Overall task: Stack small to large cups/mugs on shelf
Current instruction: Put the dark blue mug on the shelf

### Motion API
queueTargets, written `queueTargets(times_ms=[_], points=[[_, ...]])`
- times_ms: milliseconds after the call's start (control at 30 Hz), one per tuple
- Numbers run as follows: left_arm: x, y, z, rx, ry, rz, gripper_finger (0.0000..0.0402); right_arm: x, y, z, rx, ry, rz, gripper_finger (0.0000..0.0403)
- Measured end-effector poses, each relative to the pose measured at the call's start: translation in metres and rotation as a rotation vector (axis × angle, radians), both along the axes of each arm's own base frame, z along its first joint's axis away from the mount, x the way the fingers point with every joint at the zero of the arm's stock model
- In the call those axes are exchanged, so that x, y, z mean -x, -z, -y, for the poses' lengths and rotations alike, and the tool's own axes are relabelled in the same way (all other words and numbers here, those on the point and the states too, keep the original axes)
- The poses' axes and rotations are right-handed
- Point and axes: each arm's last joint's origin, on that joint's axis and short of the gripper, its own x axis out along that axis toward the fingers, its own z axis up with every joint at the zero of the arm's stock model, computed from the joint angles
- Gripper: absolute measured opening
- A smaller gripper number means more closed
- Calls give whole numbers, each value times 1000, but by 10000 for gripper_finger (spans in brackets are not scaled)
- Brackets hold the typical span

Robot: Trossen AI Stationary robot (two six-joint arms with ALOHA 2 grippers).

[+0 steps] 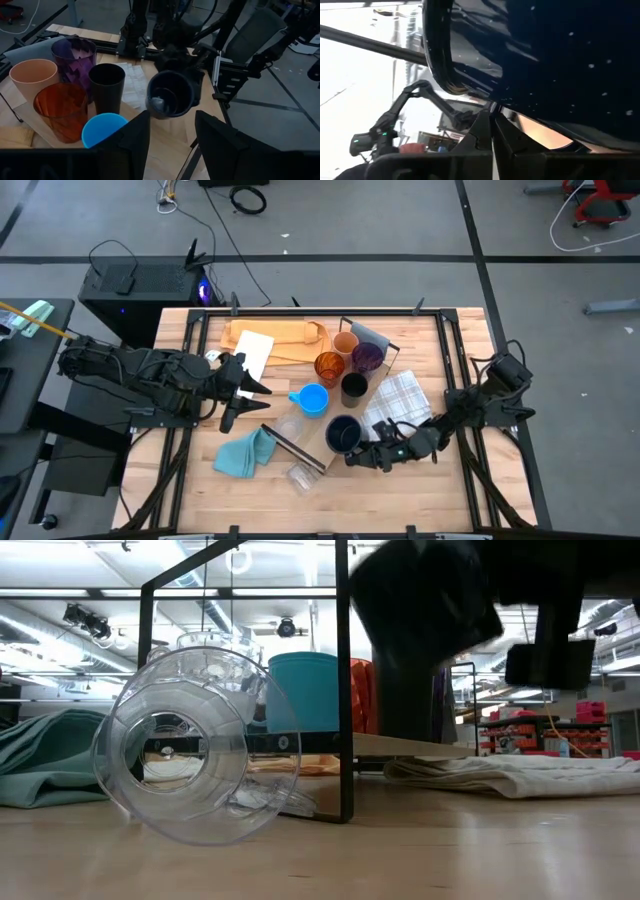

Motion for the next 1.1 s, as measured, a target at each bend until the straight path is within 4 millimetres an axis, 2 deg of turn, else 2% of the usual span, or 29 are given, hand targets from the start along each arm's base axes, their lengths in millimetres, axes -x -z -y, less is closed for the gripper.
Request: queueTargets(times_ms=[367, 800, 1100], points=[[0, 0, 0, 11, -4, -1, 165, -9, 6, 19, 40, 64, -19, 0], [0, 0, 0, 8, -3, -1, 165, -19, 19, 26, 7, 45, -7, 0], [0, 1, 0, 8, -5, -5, 165, -40, 31, 21, -29, -5, 59, 0]])
